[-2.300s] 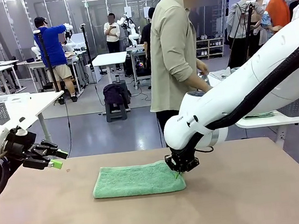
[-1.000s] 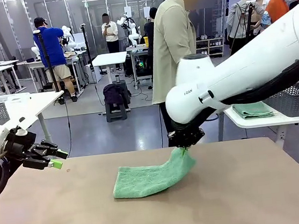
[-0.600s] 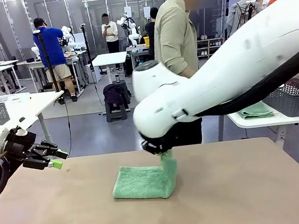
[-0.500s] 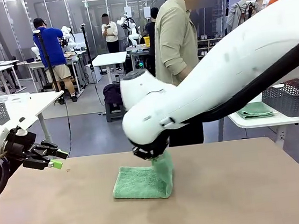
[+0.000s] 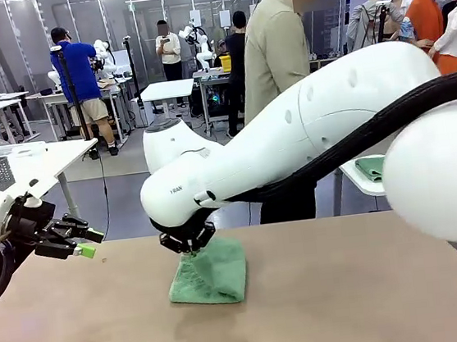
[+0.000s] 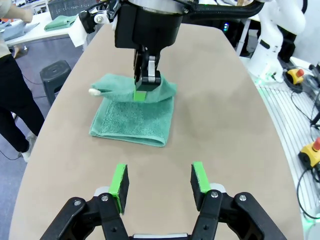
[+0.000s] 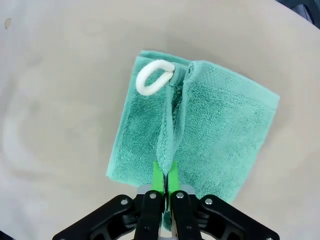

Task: Fold the towels and place them in the basket.
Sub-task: When a person lays out a Towel with hook on the table, fold it in half twice, then place the folded Towel with hook on the right side of the table.

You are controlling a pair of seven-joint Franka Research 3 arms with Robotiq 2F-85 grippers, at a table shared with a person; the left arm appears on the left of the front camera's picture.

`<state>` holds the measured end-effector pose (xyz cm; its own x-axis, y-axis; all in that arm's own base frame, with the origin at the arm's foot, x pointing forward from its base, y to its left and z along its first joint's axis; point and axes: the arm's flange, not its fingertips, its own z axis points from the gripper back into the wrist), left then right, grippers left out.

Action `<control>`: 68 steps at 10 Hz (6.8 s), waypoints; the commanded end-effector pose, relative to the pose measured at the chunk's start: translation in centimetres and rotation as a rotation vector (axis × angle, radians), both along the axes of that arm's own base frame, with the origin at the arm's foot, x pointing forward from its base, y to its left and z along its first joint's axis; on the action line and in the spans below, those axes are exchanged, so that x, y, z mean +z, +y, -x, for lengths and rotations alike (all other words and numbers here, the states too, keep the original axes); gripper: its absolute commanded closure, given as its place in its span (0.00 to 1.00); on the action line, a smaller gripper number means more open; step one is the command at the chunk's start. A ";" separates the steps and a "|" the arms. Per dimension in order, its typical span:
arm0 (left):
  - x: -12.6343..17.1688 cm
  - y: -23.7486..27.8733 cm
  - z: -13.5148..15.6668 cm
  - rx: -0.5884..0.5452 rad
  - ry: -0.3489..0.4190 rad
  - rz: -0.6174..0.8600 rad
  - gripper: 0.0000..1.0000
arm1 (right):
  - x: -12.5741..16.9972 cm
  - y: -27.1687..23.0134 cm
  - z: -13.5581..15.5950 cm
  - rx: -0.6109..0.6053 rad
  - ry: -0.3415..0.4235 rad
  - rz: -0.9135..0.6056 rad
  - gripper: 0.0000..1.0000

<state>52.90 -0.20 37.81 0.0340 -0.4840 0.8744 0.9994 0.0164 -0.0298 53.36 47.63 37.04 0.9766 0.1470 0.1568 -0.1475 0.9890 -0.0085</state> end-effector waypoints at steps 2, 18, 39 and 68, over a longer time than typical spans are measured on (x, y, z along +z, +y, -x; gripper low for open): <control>0.1 0.1 0.2 0.002 -0.002 0.001 0.35 | -0.6 0.9 -1.0 -0.036 0.050 -0.019 1.00; 0.1 0.1 0.2 0.002 -0.002 0.001 0.35 | 11.8 -16.9 9.9 -0.160 -0.086 -0.313 0.34; 0.1 0.1 0.2 0.002 -0.002 0.001 0.35 | 5.1 -17.0 5.6 -0.344 -0.002 -0.399 0.34; 0.1 0.1 0.2 0.002 -0.002 0.001 0.35 | -7.7 -15.3 0.2 -0.304 -0.024 -0.401 1.00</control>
